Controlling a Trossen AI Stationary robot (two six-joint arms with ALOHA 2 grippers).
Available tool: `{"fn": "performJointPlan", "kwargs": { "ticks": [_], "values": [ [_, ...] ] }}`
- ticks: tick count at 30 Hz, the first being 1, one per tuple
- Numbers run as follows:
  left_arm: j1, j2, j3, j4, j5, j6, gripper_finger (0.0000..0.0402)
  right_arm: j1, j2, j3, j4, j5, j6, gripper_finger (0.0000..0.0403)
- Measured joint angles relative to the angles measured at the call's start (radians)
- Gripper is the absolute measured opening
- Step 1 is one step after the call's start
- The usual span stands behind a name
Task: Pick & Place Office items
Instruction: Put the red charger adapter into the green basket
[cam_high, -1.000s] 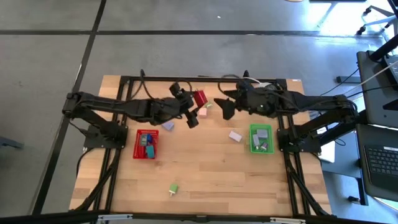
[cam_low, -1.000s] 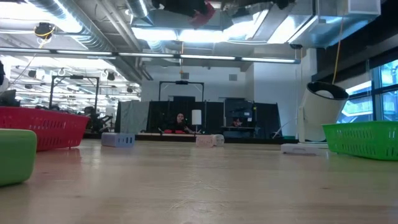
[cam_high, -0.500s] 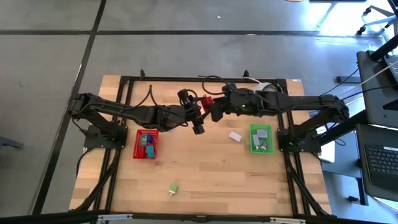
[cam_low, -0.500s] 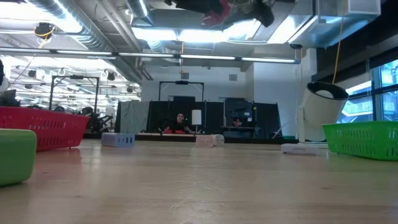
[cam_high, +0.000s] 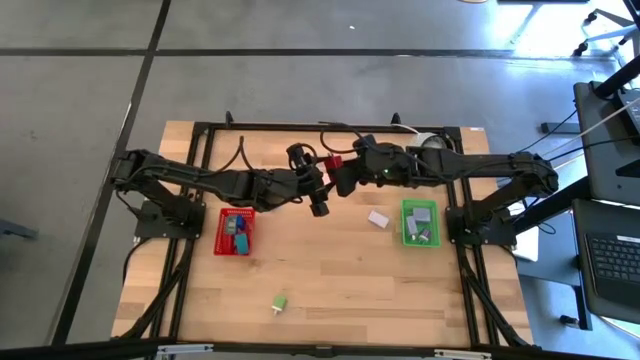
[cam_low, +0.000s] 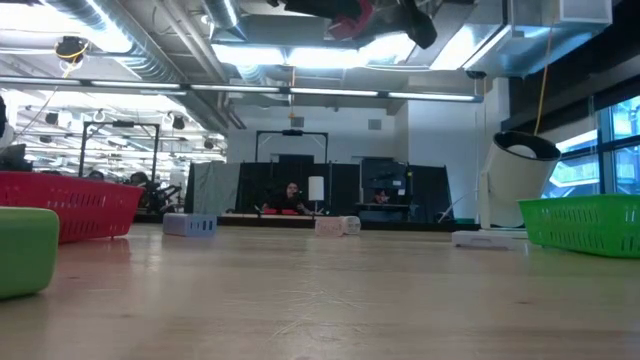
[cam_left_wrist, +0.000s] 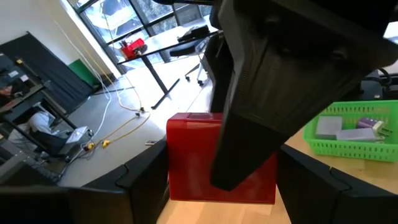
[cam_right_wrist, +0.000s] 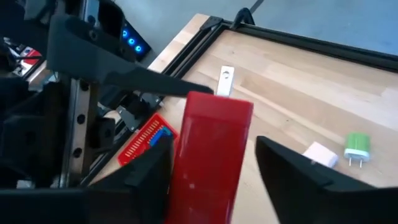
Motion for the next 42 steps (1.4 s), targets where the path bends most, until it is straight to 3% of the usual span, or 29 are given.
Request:
{"fn": "performJointPlan", "kwargs": {
  "ticks": [6,12,19,28,34,42],
  "values": [
    [0.0,0.0,0.0,0.001,-0.012,0.017,0.0263,0.002,0.0,0.0,0.01,-0.006,0.025,0.012],
    [-0.002,0.0,0.0,0.008,-0.044,-0.03,0.028,0.002,0.0,0.0,0.009,-0.013,-0.006,0.0121],
    [0.003,0.0,0.0,-0.013,0.018,-0.241,0.0282,-0.012,-0.015,0.0,-0.043,-0.046,-0.035,0.0121],
    [0.023,-0.002,0.0,-0.206,0.145,-0.497,0.0283,-0.019,-0.1,-0.001,-0.471,-0.078,0.019,0.0121],
    [0.023,-0.002,0.0,-0.365,0.187,-0.58,0.0283,0.066,-0.11,-0.003,-0.775,-0.156,0.159,0.0121],
    [0.023,-0.002,0.0,-0.486,0.192,-0.581,0.0283,0.209,-0.104,-0.174,-0.887,-0.253,0.393,0.0123]
  ]
}}
